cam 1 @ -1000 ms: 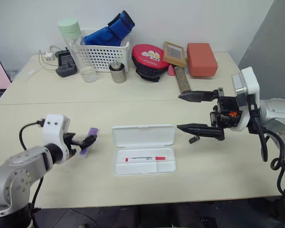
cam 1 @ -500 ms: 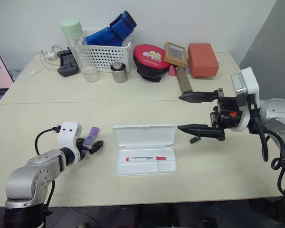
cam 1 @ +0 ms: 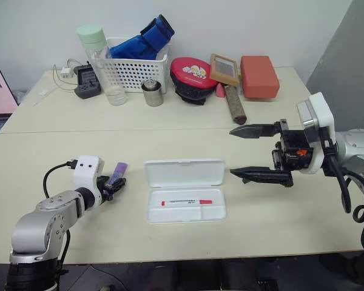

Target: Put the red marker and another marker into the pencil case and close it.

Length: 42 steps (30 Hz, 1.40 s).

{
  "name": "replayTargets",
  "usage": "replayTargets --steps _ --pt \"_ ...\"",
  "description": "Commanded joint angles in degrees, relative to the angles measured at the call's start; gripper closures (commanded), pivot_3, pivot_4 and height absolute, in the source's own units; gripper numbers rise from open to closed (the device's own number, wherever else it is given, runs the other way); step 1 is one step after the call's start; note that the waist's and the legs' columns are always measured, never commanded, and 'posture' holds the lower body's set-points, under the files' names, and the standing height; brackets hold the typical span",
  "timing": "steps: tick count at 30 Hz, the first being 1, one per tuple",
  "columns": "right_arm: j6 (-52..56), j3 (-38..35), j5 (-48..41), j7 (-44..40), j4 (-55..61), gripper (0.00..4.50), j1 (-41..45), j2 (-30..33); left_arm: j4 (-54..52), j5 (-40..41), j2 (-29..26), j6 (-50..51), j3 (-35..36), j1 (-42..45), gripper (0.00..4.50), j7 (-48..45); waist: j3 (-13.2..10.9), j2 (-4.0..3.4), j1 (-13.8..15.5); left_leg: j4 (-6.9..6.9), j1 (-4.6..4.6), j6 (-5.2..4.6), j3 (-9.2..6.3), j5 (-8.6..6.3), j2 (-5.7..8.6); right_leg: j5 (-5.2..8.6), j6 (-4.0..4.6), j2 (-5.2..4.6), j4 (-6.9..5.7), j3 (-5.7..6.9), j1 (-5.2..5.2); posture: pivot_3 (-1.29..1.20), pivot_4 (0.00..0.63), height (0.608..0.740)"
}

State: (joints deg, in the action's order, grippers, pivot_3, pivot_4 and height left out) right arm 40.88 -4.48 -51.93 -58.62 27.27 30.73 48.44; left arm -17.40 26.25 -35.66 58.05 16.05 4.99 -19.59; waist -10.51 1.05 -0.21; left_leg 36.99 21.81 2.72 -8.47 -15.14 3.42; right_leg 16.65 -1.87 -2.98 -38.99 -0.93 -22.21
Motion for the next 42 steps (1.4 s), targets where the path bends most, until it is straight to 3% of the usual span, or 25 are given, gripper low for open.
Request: replayTargets --steps 1,9,19,23,26,31,37,42 --pt "-0.1 -1.8 -0.9 -0.5 1.6 0.0 0.5 0.7 -0.1 0.2 1.0 0.7 -0.9 -1.0 2.29 -0.6 0.0 0.0 0.0 0.0 0.0 0.0 0.0 0.0 0.0 0.0 0.0 0.0 0.0 0.0 0.0 0.0 0.15 0.74" --pt "-0.2 -1.7 -0.7 -0.8 1.5 0.0 0.5 0.9 0.0 0.0 1.6 0.6 -0.4 -0.7 3.21 -0.3 0.0 0.0 0.0 0.0 0.0 0.0 0.0 0.0 0.0 0.0 0.0 -0.01 0.0 0.0 0.0 0.0 0.15 0.74" --pt "-0.6 -2.1 -0.4 -0.4 1.6 0.0 -0.2 0.8 0.4 -0.3 0.4 -0.5 -0.1 0.9 3.26 -1.1 0.0 0.0 0.1 0.0 0.0 0.0 -0.01 0.0 0.01 0.0 -0.01 -0.01 0.0 0.01 0.0 0.0 0.15 0.74" --pt "-0.5 -3.4 -0.7 -0.4 1.7 0.0 -0.8 1.4 -3.1 2.0 -4.4 -4.6 1.4 3.9 3.27 -7.9 0.0 0.06 0.1 0.0 0.06 0.01 -0.06 0.0 0.0 0.0 0.0 -0.01 0.01 0.01 -0.02 0.0 0.15 0.74" --pt "-0.5 -5.1 -1.2 -0.3 1.6 0.0 -1.5 1.8 -8.3 9.5 -10.9 -5.8 4.8 8.0 3.27 -19.1 -0.1 0.18 0.0 0.0 0.12 0.01 -0.11 0.01 -0.02 0.0 0.0 0.01 0.02 0.06 -0.06 0.0 0.15 0.74" --pt "-0.6 -7.5 -1.9 0.5 2.3 0.0 -2.9 1.9 -9.4 17.5 -18.6 -4.2 6.6 15.3 3.27 -28.2 -0.1 0.11 -0.1 -0.04 0.15 0.02 -0.04 0.0 0.01 0.0 0.0 -0.01 0.12 0.09 -0.07 0.0 0.15 0.74" --pt "-0.6 -10.0 -2.8 2.5 4.4 0.0 -5.7 1.8 -11.8 23.9 -22.9 -3.9 -0.2 23.7 3.27 -37.9 -0.1 0.13 -0.3 -0.05 0.13 0.0 0.07 -0.01 -0.04 0.01 -0.01 0.03 0.11 0.09 -0.07 0.0 0.15 0.74" --pt "-0.4 -13.1 -3.9 3.8 6.5 0.0 -8.2 2.6 -14.8 21.6 -25.5 -6.8 -9.4 23.8 3.27 -44.8 -0.1 0.13 -0.6 -0.05 0.09 -0.02 0.21 -0.01 -0.04 0.01 -0.02 0.04 0.08 0.04 -0.07 0.0 0.15 0.74"
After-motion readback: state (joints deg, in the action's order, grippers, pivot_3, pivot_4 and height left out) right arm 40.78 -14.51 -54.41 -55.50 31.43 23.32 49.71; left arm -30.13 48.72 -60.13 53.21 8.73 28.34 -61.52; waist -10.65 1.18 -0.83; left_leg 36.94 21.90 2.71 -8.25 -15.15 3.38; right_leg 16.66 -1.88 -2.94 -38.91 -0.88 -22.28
